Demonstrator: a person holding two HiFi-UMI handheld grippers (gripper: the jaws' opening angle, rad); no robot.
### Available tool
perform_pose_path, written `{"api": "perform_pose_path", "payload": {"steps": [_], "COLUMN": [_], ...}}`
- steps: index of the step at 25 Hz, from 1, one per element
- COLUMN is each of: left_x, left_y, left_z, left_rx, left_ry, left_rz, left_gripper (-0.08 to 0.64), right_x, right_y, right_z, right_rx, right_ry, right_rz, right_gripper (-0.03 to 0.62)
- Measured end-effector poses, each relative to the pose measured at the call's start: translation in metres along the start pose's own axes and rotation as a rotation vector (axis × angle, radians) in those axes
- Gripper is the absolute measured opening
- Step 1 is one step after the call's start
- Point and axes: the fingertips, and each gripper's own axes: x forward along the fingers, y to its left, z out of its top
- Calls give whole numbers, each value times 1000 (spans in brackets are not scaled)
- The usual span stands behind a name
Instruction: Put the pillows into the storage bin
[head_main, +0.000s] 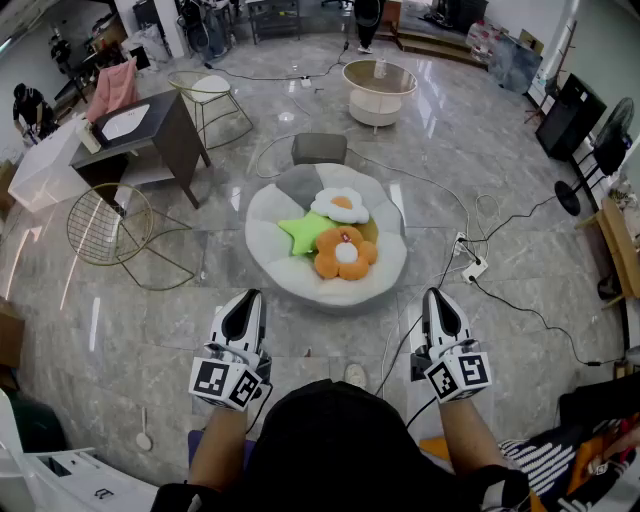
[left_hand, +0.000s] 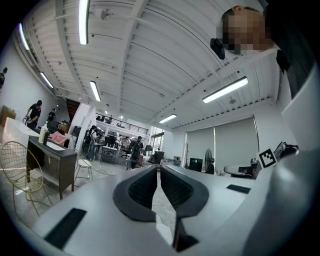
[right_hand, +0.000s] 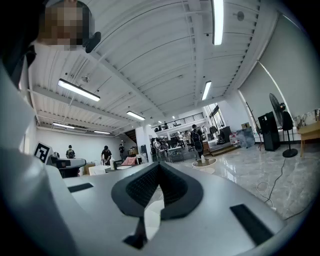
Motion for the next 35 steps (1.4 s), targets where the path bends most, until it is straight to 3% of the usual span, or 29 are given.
{"api": "perform_pose_path", "payload": {"steps": [11,16,21,22,23,24,26,35], "left_x": [4,11,16,15,15,14,14,22], "left_y": [6,5,-3,-3,-3,-2,0,-5], "left_z": [-2,-4,-6,-4,-2,0,1,-6], "left_rx": [0,-8,-4,-2,-3,-8,-27,-6], "left_ry": [2,12,11,3,-7,-15,-22,-3], "left_rz": [6,7,-13,-12,-10,-5,11,33], "left_gripper": [37,35,35,37,43,117,288,307], "right_x": [12,15,17,16,16,15,11,10], "right_y": [0,6,7,7,7,6,4,-7], "right_z": [-6,-2,6,9,12,15,18,9], "right_rx": [2,-88,-28,-18,-9,0,12,-5], "right_ry": [7,-17,-58,-66,-75,-84,-96,-57], "right_rz": [12,16,36,42,49,52,46,48], "right_gripper": [28,28,34,49,126,205,273,299]}}
